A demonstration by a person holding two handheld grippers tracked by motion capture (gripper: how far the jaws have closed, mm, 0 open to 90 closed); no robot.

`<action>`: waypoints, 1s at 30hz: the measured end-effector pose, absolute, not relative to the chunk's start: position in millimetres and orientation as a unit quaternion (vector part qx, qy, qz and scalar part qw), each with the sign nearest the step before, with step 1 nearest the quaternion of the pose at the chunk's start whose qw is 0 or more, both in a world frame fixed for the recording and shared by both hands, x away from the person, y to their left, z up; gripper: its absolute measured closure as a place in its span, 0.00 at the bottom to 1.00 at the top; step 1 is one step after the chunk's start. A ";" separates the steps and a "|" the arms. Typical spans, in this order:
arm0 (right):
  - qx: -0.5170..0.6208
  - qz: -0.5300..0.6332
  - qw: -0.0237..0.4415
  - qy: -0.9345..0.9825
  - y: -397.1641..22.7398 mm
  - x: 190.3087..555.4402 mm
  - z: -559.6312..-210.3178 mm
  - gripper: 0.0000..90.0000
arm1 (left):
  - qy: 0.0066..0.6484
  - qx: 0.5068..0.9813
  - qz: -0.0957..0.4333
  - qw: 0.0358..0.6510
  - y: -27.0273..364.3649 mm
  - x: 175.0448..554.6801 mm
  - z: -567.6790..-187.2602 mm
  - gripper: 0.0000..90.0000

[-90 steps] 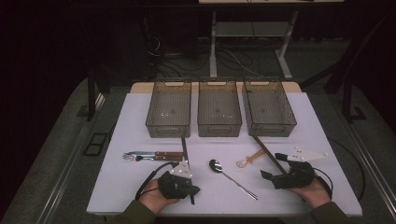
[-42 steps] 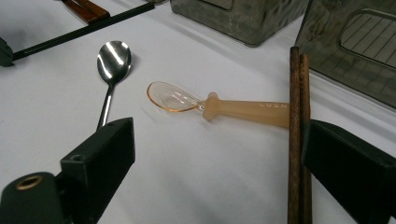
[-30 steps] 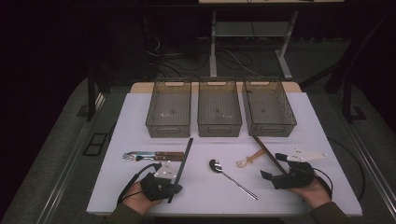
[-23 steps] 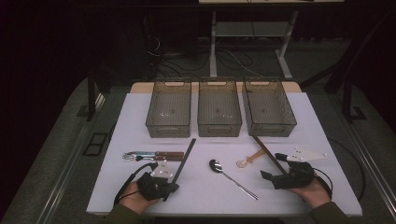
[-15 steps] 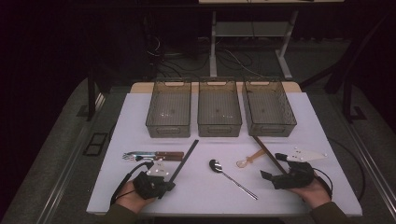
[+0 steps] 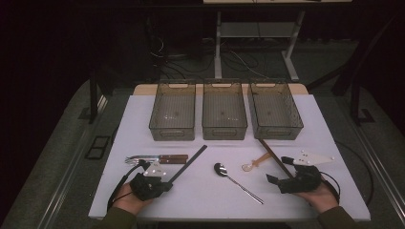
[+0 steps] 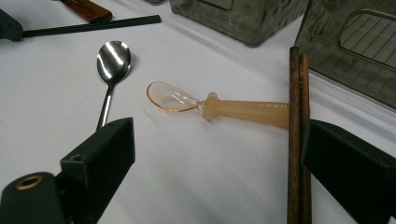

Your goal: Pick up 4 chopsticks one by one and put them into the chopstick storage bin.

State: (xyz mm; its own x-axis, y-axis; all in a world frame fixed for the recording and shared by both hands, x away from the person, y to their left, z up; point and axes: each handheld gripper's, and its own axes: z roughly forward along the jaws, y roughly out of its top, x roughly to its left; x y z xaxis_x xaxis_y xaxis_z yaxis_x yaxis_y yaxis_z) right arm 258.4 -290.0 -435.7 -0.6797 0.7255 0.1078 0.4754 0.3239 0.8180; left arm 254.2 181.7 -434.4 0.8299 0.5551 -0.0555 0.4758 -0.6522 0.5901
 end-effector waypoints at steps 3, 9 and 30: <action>0.374 0.445 0.141 0.802 -290.1 258.5 -435.7 0.10 | 0.294 0.903 0.068 0.305 186.0 255.2 -434.5 1.00; 0.374 0.445 0.141 0.802 -290.0 258.4 -435.6 0.10 | 0.300 0.903 0.078 0.299 192.1 257.9 -433.9 1.00; 0.374 0.444 0.140 0.802 -289.6 258.5 -435.7 0.10 | 0.319 0.891 0.096 0.308 205.4 262.8 -431.4 1.00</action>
State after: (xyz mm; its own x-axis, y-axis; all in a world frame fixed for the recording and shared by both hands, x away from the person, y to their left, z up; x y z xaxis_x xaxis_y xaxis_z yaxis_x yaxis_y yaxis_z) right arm 258.5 -289.6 -435.7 -0.6811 0.7243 0.1069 0.4747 0.3257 0.8177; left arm 262.8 205.4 -431.4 0.7775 0.6284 -0.0253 0.5095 -0.6058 0.6110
